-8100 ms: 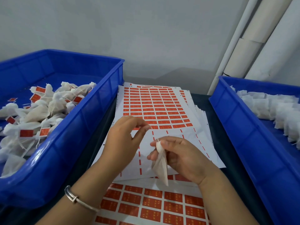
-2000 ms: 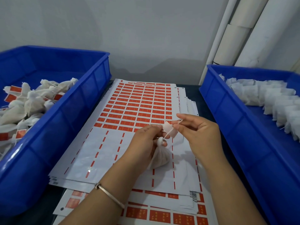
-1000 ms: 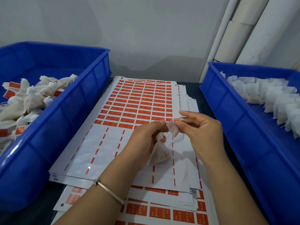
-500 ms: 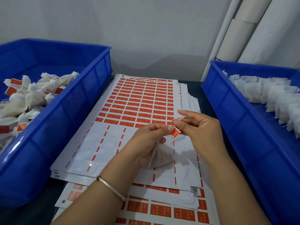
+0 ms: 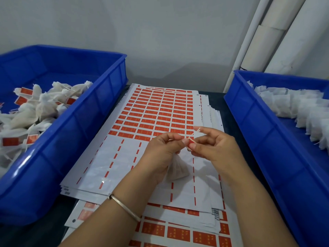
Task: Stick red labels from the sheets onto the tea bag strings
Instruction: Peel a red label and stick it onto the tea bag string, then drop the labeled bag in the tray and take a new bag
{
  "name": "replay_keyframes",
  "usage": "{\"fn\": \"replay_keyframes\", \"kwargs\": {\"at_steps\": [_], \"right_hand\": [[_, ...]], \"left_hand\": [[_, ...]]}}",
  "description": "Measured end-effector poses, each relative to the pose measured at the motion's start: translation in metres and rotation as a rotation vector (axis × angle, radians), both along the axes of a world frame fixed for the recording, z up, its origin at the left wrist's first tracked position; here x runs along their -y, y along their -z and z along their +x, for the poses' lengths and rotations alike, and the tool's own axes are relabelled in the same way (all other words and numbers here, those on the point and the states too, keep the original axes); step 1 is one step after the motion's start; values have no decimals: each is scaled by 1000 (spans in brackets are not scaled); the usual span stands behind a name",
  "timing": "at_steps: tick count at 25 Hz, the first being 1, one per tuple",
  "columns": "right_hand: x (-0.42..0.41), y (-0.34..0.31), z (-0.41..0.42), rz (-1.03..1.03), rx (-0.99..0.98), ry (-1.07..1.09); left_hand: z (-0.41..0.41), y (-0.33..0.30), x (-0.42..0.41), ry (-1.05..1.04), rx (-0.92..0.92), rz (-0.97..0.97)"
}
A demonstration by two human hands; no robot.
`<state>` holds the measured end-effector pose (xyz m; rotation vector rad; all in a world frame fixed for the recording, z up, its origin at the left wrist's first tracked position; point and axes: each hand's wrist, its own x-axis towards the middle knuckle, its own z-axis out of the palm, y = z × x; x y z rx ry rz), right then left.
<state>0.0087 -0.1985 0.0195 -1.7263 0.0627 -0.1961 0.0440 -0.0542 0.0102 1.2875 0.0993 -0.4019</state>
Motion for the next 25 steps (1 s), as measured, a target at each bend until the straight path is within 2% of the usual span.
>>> {"fn": "replay_keyframes", "kwargs": {"at_steps": [2, 5, 8, 14, 18, 21, 25], "right_hand": [[0, 2, 1, -1, 19, 25], [-4, 5, 3, -22, 40, 74], [-9, 6, 3, -22, 60, 114], [-28, -9, -1, -100, 130, 143], [-48, -28, -5, -17, 155, 103], [-63, -33, -8, 60, 134, 45], [-82, -14, -10, 35, 19, 6]], "left_hand": [[1, -3, 0, -5, 78, 107], [2, -7, -1, 62, 311, 414], [2, -13, -5, 96, 422, 545], [-1, -35, -24, 80, 544, 676], [1, -74, -51, 64, 672, 745], [6, -108, -79, -76, 751, 681], [32, -157, -134, -335, 822, 632]]}}
